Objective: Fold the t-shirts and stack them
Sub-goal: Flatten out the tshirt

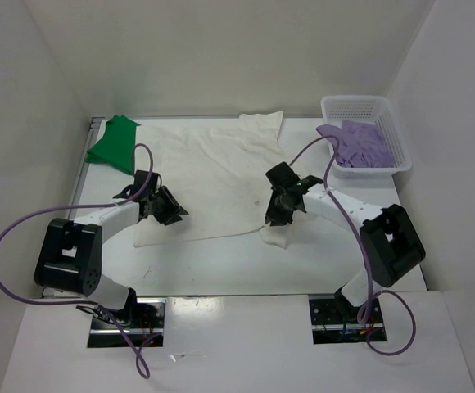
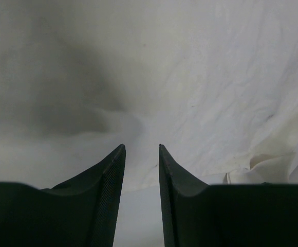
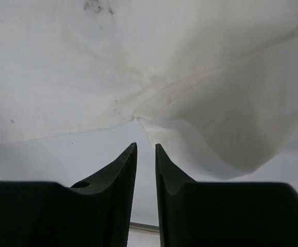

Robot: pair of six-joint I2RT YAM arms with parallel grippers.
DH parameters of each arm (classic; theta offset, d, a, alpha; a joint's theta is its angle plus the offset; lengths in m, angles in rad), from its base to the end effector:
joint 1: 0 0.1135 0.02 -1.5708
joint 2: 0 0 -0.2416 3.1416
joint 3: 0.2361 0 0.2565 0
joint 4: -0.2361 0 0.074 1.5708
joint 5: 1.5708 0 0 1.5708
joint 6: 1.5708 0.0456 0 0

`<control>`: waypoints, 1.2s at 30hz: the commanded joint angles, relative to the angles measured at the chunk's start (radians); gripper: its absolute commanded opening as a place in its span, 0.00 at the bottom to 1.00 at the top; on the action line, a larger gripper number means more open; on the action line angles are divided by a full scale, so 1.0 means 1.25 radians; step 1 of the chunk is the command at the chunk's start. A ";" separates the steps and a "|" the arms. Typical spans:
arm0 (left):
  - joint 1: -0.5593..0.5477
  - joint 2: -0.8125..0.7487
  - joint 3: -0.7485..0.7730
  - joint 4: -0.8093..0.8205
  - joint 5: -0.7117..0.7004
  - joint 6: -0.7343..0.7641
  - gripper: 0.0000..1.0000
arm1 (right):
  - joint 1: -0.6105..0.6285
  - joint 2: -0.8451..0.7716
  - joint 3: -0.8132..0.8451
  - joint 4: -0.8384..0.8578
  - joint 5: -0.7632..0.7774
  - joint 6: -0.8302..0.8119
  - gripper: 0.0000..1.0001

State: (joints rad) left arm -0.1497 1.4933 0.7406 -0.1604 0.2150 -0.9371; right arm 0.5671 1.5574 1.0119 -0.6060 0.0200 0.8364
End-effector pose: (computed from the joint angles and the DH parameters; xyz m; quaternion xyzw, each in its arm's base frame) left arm 0.2920 -0.0539 0.1339 -0.3290 0.8823 -0.2529 0.2223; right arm 0.2618 0.1656 0.1677 0.1334 0.9689 0.1269 0.1653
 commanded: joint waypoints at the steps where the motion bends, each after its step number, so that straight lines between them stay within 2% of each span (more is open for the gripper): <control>1: 0.002 -0.034 0.008 0.007 0.012 0.021 0.39 | 0.010 0.022 0.058 -0.018 -0.004 -0.020 0.26; 5: 0.002 -0.057 0.000 0.015 0.027 0.012 0.39 | 0.010 0.039 0.050 0.000 -0.018 -0.036 0.29; 8: 0.002 -0.057 -0.008 0.015 0.034 0.012 0.39 | 0.046 0.091 0.058 0.010 -0.027 -0.036 0.29; 12: 0.002 -0.064 -0.016 0.015 0.034 0.021 0.39 | 0.063 0.142 0.074 0.011 0.025 -0.043 0.29; 17: 0.002 -0.079 -0.016 0.007 0.034 0.021 0.39 | 0.063 0.153 0.064 0.010 0.105 -0.035 0.44; 22: 0.002 -0.079 -0.016 0.007 0.042 0.021 0.39 | 0.072 0.175 0.056 -0.002 0.156 -0.027 0.47; 23: 0.002 -0.079 -0.016 0.007 0.042 0.021 0.39 | 0.072 0.185 0.056 -0.010 0.163 -0.027 0.46; 26: 0.002 -0.079 -0.016 0.007 0.042 0.028 0.39 | 0.072 0.223 0.037 -0.010 0.174 -0.019 0.30; 27: 0.002 -0.079 -0.016 0.000 0.034 0.028 0.39 | 0.072 0.223 0.030 -0.010 0.174 -0.019 0.22; 32: 0.002 -0.072 -0.016 -0.001 0.010 0.035 0.41 | 0.079 0.170 0.003 0.005 0.158 -0.009 0.14; 36: 0.002 -0.013 0.001 0.019 0.002 0.035 0.41 | 0.079 0.093 0.032 -0.012 0.107 -0.009 0.01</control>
State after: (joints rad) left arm -0.1497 1.4319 0.7242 -0.1593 0.2359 -0.9157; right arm 0.6540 1.7447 1.0588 -0.6258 0.1761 0.8062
